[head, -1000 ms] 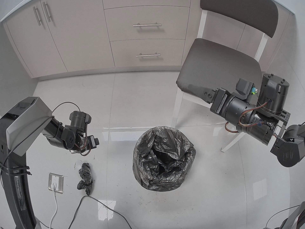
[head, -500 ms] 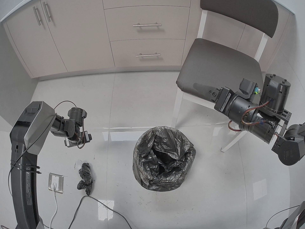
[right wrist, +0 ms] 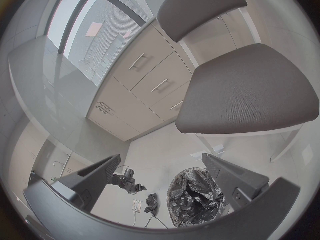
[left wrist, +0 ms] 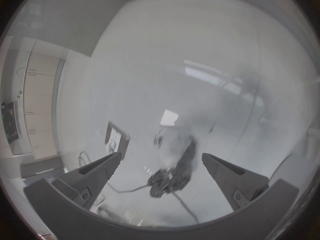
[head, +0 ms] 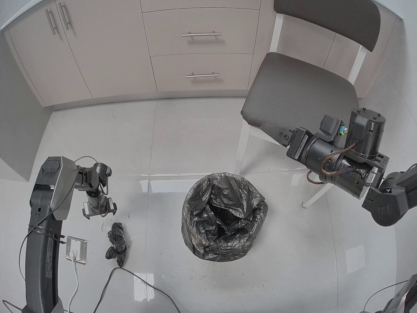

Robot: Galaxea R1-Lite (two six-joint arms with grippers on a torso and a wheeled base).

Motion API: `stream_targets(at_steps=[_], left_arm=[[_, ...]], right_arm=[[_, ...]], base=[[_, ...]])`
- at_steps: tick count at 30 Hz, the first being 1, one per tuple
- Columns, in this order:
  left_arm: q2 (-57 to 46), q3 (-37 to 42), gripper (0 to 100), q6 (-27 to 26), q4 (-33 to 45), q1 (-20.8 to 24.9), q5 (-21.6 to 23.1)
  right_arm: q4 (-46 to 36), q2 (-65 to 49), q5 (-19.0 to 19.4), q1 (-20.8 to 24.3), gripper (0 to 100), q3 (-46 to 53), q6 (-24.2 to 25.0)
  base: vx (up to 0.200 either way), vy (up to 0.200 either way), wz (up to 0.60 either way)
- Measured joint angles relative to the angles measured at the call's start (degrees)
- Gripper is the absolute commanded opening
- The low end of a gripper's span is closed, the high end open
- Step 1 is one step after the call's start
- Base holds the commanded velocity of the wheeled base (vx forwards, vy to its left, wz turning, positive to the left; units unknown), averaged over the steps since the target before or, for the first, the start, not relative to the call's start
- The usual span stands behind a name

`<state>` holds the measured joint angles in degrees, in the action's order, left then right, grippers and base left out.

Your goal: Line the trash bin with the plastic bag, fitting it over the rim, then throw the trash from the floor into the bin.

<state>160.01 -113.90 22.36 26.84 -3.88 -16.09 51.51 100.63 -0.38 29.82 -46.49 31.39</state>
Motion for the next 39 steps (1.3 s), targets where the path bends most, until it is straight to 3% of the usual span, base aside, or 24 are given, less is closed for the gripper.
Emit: stream_targets(at_steps=[7, 16, 28, 39], left_arm=[[6.89, -0.68, 100, 1.45, 12.35, -0.83, 0.3], [14.06, -0.68, 100, 3.85, 19.58, -0.83, 0.5], [17.19, -0.68, 100, 11.3, 19.22, -0.33, 9.96], [14.88, -0.71, 100, 11.39, 17.71, -0.13, 12.26]], right_arm=[[0.0, 2.54, -0.05, -0.24, 100, -0.26, 0.05], [-0.02, 4.16, -0.05, -0.5, 100, -0.35, 0.11], [5.64, 6.67, -0.11, -0.68, 100, -0.16, -0.35], [6.05, 7.96, -0.16, -0.68, 100, 0.13, -0.38]], base=[[0.0, 0.0, 0.0], [0.0, 0.0, 0.0], [0.0, 0.0, 0.0], [0.0, 0.0, 0.0]])
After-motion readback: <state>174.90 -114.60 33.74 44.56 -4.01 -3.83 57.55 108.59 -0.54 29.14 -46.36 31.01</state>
